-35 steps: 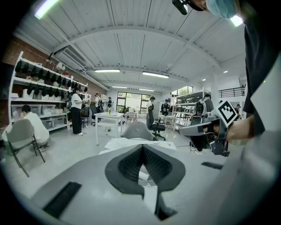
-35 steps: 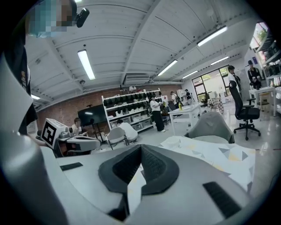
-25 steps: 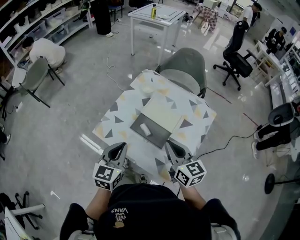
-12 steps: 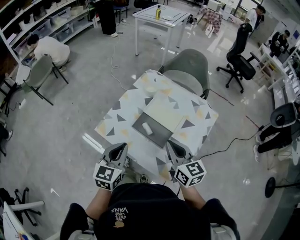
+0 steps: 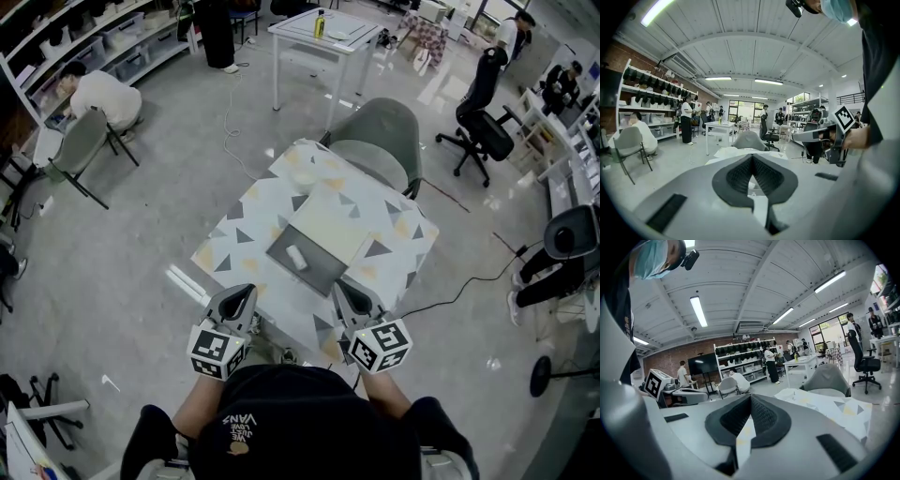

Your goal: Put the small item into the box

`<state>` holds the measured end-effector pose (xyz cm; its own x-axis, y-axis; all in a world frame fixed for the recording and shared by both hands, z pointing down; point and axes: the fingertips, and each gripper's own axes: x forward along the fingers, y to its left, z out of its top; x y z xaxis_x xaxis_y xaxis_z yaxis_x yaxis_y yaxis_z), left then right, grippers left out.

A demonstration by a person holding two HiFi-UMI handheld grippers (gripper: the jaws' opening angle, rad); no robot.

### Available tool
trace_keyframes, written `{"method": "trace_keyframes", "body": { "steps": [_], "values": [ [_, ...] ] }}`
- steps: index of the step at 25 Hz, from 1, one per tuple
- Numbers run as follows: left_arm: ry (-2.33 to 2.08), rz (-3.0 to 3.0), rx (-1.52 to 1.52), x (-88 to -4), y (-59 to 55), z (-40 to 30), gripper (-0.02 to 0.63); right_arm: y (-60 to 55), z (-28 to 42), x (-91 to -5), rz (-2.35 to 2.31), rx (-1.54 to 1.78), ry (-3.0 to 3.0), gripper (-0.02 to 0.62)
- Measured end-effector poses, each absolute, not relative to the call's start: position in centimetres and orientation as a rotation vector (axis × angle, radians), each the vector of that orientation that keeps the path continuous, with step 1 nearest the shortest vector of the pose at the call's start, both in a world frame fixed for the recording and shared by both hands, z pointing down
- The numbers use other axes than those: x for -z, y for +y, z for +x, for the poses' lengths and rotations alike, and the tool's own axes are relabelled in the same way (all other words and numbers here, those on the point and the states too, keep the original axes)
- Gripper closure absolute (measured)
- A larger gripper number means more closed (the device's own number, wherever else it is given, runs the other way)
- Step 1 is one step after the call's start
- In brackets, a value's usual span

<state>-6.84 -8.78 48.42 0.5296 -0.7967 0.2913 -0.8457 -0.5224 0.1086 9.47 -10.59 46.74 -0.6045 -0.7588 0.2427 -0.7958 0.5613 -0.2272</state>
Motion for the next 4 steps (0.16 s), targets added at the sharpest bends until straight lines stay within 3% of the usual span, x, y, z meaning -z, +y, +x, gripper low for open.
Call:
{"method": "trace_keyframes", "body": {
  "steps": [4],
  "values": [
    [-1.383,2.529,-0.302,-48.75,-9.02,-6.99,0.600,-11.01,9.28,-47.03,1.334,-0.478,-2.666,0.595]
  ]
}}
